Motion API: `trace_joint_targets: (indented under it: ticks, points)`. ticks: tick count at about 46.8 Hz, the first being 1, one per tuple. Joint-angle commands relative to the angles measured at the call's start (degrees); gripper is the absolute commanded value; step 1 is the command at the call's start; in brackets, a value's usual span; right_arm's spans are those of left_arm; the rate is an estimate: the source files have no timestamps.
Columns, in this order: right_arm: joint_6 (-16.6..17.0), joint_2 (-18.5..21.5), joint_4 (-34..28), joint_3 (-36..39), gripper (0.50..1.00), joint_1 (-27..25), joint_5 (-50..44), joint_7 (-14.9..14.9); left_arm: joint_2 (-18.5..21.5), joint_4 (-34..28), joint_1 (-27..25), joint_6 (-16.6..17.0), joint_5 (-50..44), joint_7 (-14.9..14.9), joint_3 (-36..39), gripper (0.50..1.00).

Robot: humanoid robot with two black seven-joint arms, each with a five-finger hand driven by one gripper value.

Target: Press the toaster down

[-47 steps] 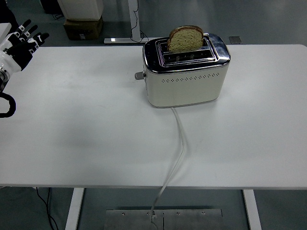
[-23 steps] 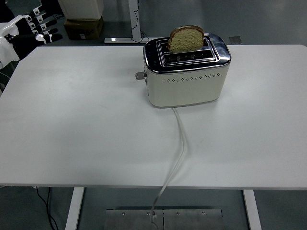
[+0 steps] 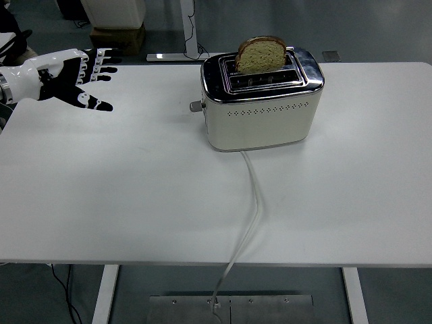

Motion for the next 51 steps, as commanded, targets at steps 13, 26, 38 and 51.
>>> trace_joint_targets:
  ticks: [13, 26, 38, 51]
  points:
    - [0.0, 0.0, 0.0, 0.0, 1.000, 0.0, 0.0, 0.0, -1.6, 0.0, -1.6, -2.6, 14.2, -0.1, 0.0, 1.000]
    - [0.0, 0.0, 0.0, 0.0, 1.000, 0.0, 0.0, 0.0, -8.8, 0.7, -2.8, -0.9, 18.6, -0.9, -0.2, 1.000]
    - [0.0, 0.0, 0.0, 0.0, 0.998, 0.0, 0.0, 0.0, -12.6, 2.4, -2.7, 1.1, 18.8, -0.9, -0.1, 1.000]
    - [0.0, 0.0, 0.0, 0.0, 1.000, 0.0, 0.0, 0.0, -14.9, 3.5, -2.1, 1.9, 18.8, -0.9, 0.0, 1.000]
